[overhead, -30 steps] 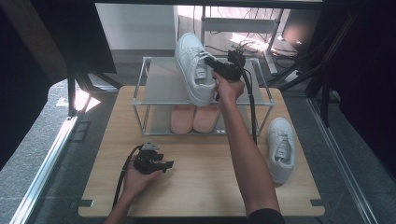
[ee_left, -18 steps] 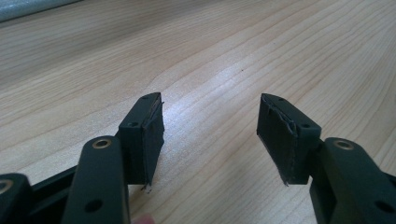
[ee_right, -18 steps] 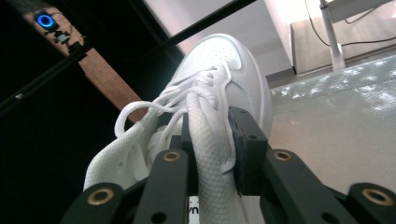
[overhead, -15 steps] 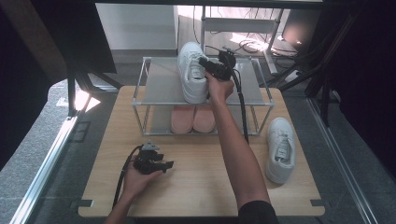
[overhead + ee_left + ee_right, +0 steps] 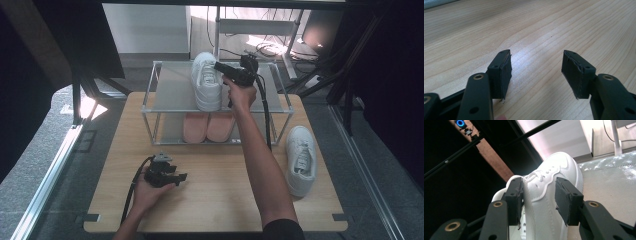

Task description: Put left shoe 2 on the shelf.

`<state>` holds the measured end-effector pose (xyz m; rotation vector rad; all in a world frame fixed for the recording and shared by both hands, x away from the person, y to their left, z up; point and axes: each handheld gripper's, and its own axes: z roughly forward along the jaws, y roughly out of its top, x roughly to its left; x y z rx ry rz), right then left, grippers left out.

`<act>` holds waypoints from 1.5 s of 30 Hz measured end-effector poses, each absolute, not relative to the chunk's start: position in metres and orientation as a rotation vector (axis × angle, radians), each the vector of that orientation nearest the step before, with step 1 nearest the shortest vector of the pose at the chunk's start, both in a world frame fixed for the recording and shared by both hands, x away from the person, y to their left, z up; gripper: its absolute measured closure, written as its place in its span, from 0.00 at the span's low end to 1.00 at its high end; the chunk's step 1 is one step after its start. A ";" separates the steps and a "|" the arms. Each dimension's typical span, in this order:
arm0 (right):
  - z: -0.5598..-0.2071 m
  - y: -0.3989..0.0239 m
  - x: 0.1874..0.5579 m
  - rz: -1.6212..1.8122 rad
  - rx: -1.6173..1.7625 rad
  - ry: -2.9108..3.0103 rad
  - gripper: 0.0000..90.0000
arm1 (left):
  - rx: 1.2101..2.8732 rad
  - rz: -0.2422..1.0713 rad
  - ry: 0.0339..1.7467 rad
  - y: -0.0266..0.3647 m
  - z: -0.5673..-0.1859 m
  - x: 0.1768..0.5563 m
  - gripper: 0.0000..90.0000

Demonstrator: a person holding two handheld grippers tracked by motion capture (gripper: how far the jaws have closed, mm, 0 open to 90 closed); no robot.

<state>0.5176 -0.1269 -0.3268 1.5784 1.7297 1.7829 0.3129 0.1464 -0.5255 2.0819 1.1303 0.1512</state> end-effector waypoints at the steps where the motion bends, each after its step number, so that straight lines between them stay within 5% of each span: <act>1: -0.326 -0.128 0.515 1.782 1.565 1.725 0.65 | 2.082 0.151 1.130 0.146 -0.526 0.313 0.46; 45: -0.348 -0.181 0.409 1.735 1.206 1.925 0.79 | 2.092 0.163 1.128 0.143 -0.525 0.312 0.46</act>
